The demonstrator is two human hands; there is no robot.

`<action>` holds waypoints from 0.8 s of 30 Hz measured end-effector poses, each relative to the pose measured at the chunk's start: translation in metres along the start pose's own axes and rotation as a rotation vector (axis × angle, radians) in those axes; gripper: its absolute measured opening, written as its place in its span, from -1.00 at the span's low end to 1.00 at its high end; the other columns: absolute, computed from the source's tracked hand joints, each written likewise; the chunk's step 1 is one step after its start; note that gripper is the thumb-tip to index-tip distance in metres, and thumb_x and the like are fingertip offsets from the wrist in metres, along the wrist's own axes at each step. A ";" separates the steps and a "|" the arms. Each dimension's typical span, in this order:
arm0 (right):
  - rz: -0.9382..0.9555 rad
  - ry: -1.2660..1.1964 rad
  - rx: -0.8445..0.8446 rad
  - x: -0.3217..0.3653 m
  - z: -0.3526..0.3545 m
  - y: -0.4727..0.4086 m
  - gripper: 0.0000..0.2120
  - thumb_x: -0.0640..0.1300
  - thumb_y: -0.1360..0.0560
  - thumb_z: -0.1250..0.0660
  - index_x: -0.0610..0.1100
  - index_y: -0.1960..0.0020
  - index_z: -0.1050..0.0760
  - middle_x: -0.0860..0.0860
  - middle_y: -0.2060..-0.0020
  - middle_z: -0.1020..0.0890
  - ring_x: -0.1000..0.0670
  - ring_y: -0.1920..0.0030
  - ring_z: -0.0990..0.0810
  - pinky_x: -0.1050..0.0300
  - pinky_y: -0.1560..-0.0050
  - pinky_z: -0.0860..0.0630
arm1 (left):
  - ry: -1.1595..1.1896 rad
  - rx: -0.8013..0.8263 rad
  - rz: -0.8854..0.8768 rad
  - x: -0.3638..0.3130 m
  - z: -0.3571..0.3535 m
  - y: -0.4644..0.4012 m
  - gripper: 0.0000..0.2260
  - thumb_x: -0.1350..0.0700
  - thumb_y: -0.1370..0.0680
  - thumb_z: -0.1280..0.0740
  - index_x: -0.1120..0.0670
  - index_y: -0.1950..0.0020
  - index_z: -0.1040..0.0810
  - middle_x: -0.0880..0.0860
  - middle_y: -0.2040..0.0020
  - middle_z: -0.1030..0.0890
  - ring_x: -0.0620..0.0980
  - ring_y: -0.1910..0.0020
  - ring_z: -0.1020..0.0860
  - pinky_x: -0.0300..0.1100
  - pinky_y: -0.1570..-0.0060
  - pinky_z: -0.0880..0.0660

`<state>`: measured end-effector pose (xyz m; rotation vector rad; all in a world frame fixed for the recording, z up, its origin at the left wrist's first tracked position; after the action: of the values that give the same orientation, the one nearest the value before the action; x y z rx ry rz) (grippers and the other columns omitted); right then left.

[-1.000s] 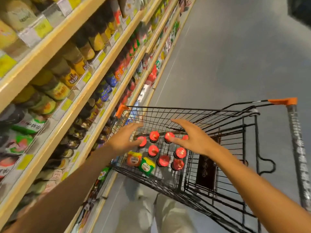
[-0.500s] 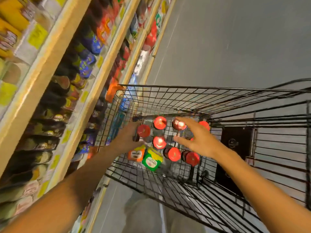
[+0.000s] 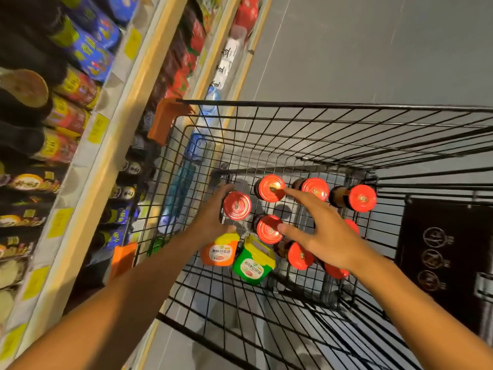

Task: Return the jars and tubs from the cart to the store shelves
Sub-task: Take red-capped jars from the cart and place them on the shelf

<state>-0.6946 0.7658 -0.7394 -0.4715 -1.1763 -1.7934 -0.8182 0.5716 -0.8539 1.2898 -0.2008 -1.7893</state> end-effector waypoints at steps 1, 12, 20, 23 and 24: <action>-0.001 -0.006 -0.001 -0.001 -0.001 0.000 -0.31 0.18 -0.54 -0.38 0.23 -0.57 -0.14 0.26 -0.51 -0.25 0.25 -0.48 -0.16 0.24 -0.41 -0.12 | -0.004 -0.021 -0.016 0.001 -0.002 -0.001 -0.11 0.23 -0.28 -0.63 -0.06 -0.50 -0.27 -0.05 -0.37 -0.45 -0.03 -0.34 -0.46 -0.08 -0.30 -0.46; -0.034 -0.026 -0.009 -0.013 -0.005 -0.001 -0.32 0.05 -0.56 -0.40 0.24 -0.56 -0.15 0.23 -0.51 -0.27 0.19 -0.51 -0.20 0.16 -0.47 -0.17 | 0.095 -0.154 -0.063 -0.004 -0.002 -0.009 -0.33 0.12 -0.28 -0.66 -0.13 -0.30 -0.45 -0.13 -0.16 -0.59 -0.09 -0.14 -0.57 -0.05 -0.13 -0.57; -0.063 -0.112 -0.065 -0.019 -0.011 -0.018 -0.27 -0.02 -0.52 -0.46 0.12 -0.58 -0.16 0.24 -0.43 -0.30 0.26 -0.43 -0.22 0.26 -0.42 -0.15 | 0.136 -0.181 0.024 -0.005 0.021 -0.002 -0.30 0.08 -0.21 -0.70 -0.13 -0.27 -0.50 -0.11 -0.07 -0.62 -0.02 -0.12 -0.60 -0.10 -0.13 -0.56; -0.061 -0.118 -0.094 -0.018 -0.012 -0.029 -0.23 -0.06 -0.51 -0.48 0.08 -0.59 -0.14 0.26 -0.38 -0.26 0.27 -0.41 -0.19 0.29 -0.40 -0.13 | 0.156 -0.221 0.012 -0.019 0.038 0.009 -0.33 0.09 -0.24 -0.69 -0.09 -0.27 -0.49 -0.13 -0.05 -0.60 -0.04 -0.11 -0.58 -0.21 -0.10 -0.55; -0.060 -0.111 -0.108 -0.018 -0.012 -0.033 -0.22 -0.06 -0.51 -0.48 0.06 -0.59 -0.13 0.25 -0.38 -0.25 0.25 -0.42 -0.18 0.28 -0.41 -0.12 | 0.159 -0.240 0.002 -0.027 0.044 0.014 -0.34 0.09 -0.25 -0.68 -0.10 -0.26 -0.49 -0.12 -0.05 -0.60 -0.04 -0.10 -0.58 -0.30 -0.05 -0.52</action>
<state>-0.7118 0.7677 -0.7750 -0.6114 -1.1840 -1.9103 -0.8453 0.5679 -0.8079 1.2496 0.0988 -1.6435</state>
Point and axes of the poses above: each hand's wrist, its own y-axis away from the middle knuckle, its own z-axis out of the back of the hand, x = y × z, the point moved 9 cm from there along -y, towards the middle knuckle
